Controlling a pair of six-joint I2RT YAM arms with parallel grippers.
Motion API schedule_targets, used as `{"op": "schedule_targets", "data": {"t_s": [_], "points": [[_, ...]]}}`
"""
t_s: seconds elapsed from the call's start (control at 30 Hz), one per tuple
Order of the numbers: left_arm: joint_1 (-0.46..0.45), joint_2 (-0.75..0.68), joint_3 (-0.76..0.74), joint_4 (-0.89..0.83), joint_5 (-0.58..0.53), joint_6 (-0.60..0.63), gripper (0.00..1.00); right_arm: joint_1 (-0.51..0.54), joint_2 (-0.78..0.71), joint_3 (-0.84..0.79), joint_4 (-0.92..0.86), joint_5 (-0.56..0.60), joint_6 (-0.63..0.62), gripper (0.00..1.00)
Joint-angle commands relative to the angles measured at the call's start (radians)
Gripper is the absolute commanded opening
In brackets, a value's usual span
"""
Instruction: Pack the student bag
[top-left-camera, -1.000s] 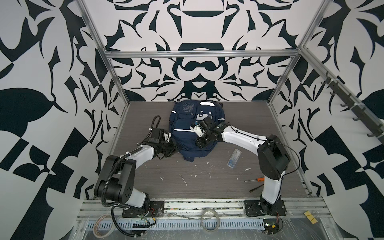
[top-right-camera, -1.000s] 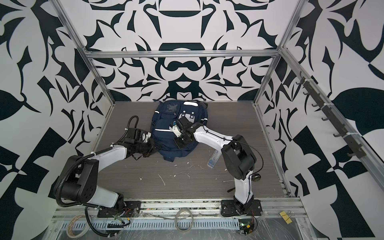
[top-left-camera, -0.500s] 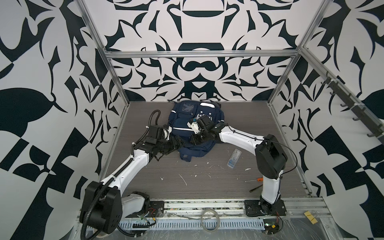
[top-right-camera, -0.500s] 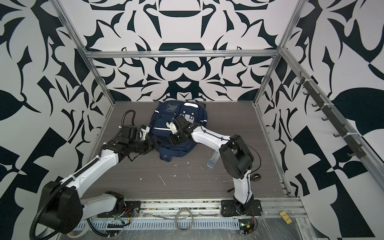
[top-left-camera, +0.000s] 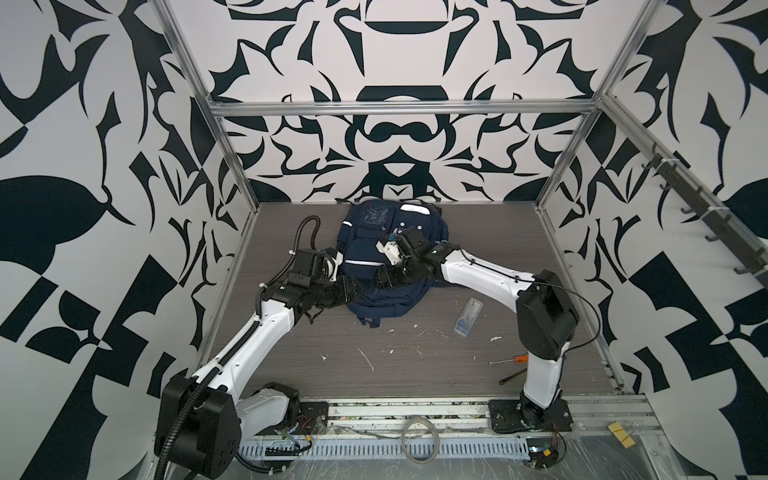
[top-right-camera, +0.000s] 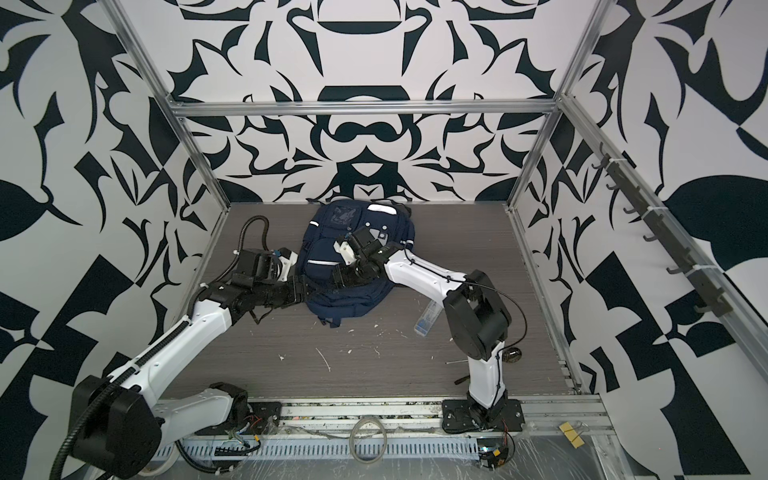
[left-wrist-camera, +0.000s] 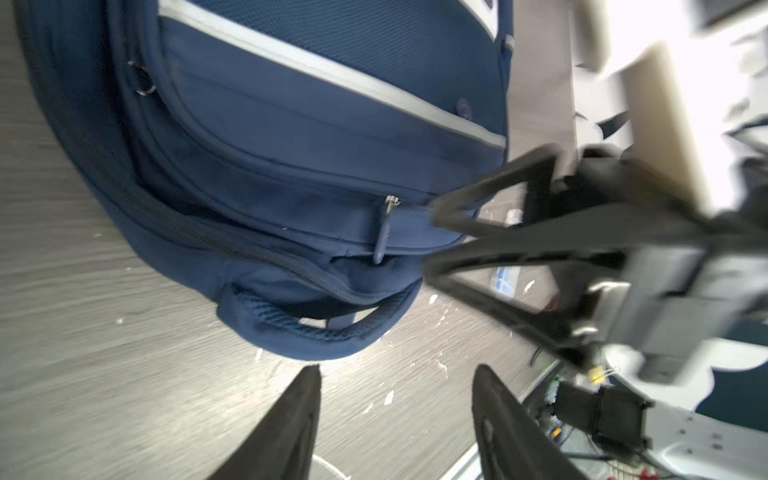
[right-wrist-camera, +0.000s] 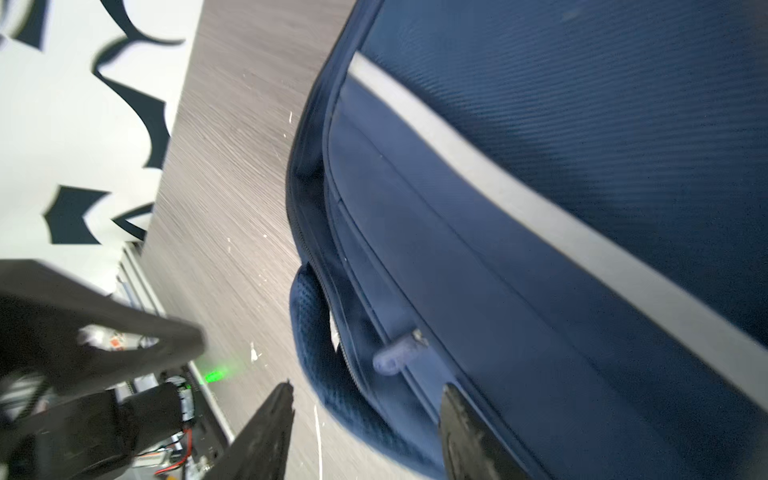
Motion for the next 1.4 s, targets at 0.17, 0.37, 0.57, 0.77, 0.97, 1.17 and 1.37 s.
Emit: {"op": "schedule_targets", "data": {"t_s": [0.17, 0.37, 0.57, 0.77, 0.97, 1.17, 1.37], "points": [[-0.043, 0.137, 0.098, 0.029, -0.034, 0.017, 0.55, -0.16, -0.25, -0.116, -0.099, 0.017, 0.086, 0.65], [-0.114, 0.31, 0.182, 0.026, -0.073, 0.018, 0.47, -0.257, -0.288, -0.252, -0.004, -0.001, 0.199, 0.67], [-0.124, 0.402, 0.21, 0.042, -0.072, -0.002, 0.47, -0.267, -0.206, -0.234, 0.101, -0.019, 0.258, 0.67], [-0.168, 0.437, 0.218, 0.052, -0.08, 0.003, 0.42, -0.27, -0.095, -0.167, 0.129, -0.076, 0.258, 0.63], [-0.204, 0.476, 0.232, 0.061, -0.119, -0.024, 0.29, -0.262, -0.046, -0.174, 0.194, -0.106, 0.298, 0.54], [-0.204, 0.481, 0.237, 0.073, -0.139, -0.052, 0.14, -0.251, -0.036, -0.151, 0.159, -0.104, 0.266, 0.39], [-0.203, 0.478, 0.246, 0.05, -0.175, -0.08, 0.0, -0.245, -0.034, -0.149, 0.15, -0.102, 0.249, 0.23]]}}
